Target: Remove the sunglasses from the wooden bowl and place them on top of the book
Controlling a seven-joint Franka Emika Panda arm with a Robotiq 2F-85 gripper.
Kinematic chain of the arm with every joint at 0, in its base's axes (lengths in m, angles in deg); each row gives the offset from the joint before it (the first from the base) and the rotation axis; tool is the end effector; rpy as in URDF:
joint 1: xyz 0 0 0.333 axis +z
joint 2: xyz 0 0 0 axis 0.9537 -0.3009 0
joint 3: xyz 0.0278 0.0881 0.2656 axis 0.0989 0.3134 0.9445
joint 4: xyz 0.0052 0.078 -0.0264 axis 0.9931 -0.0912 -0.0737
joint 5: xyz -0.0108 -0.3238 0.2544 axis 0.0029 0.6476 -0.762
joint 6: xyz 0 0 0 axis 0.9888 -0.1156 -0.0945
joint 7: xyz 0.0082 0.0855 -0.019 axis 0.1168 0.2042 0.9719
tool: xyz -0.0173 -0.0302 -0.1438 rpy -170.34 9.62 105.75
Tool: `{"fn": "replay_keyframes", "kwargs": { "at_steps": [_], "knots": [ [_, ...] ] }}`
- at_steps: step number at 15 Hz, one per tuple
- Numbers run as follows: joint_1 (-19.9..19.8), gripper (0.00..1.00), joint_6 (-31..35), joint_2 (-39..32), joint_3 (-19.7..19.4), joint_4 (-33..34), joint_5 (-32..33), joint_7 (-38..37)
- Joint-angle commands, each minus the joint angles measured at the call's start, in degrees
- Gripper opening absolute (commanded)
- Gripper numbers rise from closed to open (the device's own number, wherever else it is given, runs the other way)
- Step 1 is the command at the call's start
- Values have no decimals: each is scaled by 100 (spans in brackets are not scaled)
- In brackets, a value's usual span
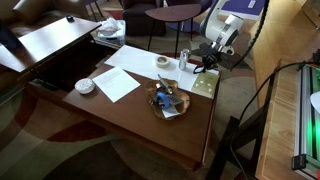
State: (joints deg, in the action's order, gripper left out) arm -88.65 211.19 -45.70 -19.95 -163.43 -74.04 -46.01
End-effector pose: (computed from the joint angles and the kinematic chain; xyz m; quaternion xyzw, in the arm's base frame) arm 0.4324 -0.2366 -0.1619 -0.5389 0.8329 0.0493 0.1159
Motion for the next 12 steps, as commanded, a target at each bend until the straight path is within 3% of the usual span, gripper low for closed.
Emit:
{"fn": "replay_keyframes", "kwargs": {
  "at_steps": [1, 5, 6, 7, 12],
  "knots": [
    [194, 1, -519, -309, -269, 104, 292, -544],
    [131, 1, -605, -467, -285, 195, 101, -806],
    [91, 30, -586, -451, -251, 188, 22, -813],
    [77, 31, -549, -447, -226, 185, -37, -803],
    [31, 69, -206, 87, -50, -425, -616, -103]
  ]
}}
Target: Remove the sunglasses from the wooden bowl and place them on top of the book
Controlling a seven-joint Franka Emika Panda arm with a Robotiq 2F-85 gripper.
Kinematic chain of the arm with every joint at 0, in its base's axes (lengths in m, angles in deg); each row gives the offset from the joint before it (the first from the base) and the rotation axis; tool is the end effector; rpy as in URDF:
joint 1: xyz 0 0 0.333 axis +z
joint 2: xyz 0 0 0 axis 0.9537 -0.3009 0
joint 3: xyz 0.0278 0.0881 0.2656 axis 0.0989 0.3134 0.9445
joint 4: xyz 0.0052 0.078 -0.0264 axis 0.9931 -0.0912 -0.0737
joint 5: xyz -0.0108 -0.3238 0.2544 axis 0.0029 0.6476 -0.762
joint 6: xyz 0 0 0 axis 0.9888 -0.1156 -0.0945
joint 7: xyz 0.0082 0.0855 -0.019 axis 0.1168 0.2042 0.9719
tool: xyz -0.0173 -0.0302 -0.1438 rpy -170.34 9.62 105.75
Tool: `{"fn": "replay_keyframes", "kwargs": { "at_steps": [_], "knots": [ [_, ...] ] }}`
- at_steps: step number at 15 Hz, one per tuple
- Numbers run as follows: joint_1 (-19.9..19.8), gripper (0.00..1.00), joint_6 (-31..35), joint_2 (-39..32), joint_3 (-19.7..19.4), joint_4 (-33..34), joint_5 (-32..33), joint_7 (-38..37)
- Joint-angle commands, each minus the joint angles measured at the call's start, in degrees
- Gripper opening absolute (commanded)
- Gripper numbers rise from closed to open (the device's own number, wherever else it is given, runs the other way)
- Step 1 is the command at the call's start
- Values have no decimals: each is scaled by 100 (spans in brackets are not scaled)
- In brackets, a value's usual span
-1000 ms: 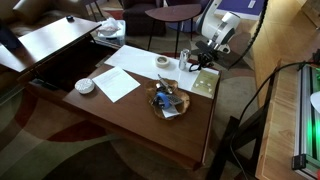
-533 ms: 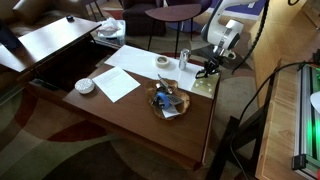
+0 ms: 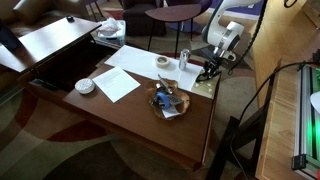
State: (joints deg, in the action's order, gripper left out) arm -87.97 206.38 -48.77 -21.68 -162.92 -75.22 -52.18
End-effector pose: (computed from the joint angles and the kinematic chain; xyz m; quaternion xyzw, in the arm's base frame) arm 0.4073 -0.2304 -0.1864 -0.4836 0.8628 0.0968 0.1108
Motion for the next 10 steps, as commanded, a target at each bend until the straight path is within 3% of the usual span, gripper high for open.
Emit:
{"fn": "replay_keyframes", "kwargs": {
  "at_steps": [1, 4, 8, 9, 10],
  "knots": [
    [-71, 75, 416, 565, 196, -666, -756, 881],
    [-342, 97, 874, 1281, 657, -1309, -886, 2291],
    [-576, 100, 1294, 2324, 1293, -2248, -1252, 3872],
    [-358, 100, 1150, 1683, 967, -1615, -979, 3122],
    [-368, 100, 1170, 1876, 1040, -1766, -1025, 3230]
  ]
}}
